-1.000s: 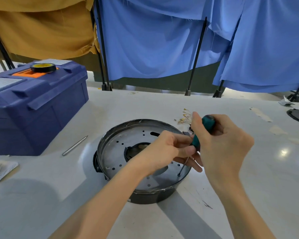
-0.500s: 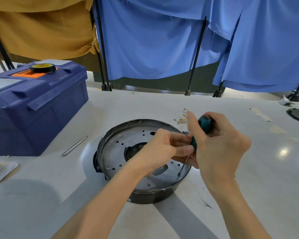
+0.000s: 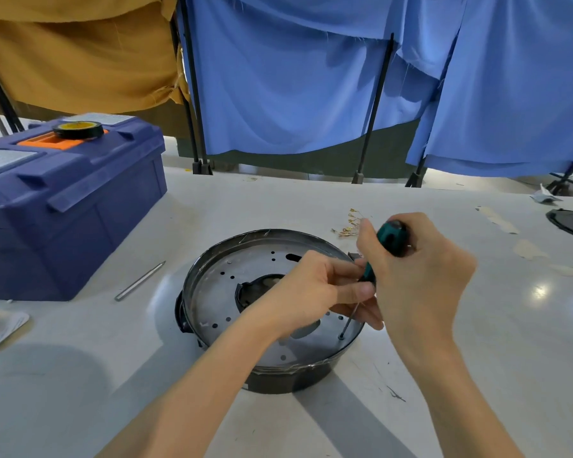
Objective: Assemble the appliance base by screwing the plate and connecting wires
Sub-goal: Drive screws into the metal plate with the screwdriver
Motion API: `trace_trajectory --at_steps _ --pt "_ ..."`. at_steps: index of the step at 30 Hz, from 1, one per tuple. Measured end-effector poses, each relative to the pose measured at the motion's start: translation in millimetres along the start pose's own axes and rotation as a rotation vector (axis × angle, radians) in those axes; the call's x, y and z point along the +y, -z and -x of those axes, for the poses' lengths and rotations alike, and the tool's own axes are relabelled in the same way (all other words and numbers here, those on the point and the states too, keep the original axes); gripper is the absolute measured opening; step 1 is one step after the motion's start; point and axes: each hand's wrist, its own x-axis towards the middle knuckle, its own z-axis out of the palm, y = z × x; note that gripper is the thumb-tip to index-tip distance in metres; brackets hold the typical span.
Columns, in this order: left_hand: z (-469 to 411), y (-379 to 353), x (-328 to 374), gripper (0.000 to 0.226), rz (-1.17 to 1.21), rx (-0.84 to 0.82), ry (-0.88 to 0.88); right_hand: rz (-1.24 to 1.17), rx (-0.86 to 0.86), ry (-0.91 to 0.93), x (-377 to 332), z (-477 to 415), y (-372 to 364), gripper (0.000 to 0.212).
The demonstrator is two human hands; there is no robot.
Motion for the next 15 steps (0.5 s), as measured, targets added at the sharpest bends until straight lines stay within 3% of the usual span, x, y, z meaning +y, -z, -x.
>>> trace_trajectory --at_steps 2,4,6,8,13,15 --pt "1 4 0 0.018 -0.004 -0.014 0.004 -0.033 -0.206 -0.002 2 -8 7 0.026" --pt "3 8 -1 0.020 0.019 -0.033 0.006 -0.264 -0.504 -0.046 3 -17 17 0.015" --pt "6 10 -1 0.020 0.040 -0.033 0.009 -0.462 -0.660 -0.057 3 -18 23 0.017" --pt "7 10 0 0.020 0.060 -0.013 -0.007 -0.456 -0.584 -0.025 5 -14 20 0.014" --pt "4 -1 1 0.016 0.024 0.010 -0.034 0.061 0.016 -0.012 -5 3 0 0.023" --pt "4 -1 2 0.016 0.008 0.004 -0.040 0.087 -0.031 0.019 -7 3 3 0.027"
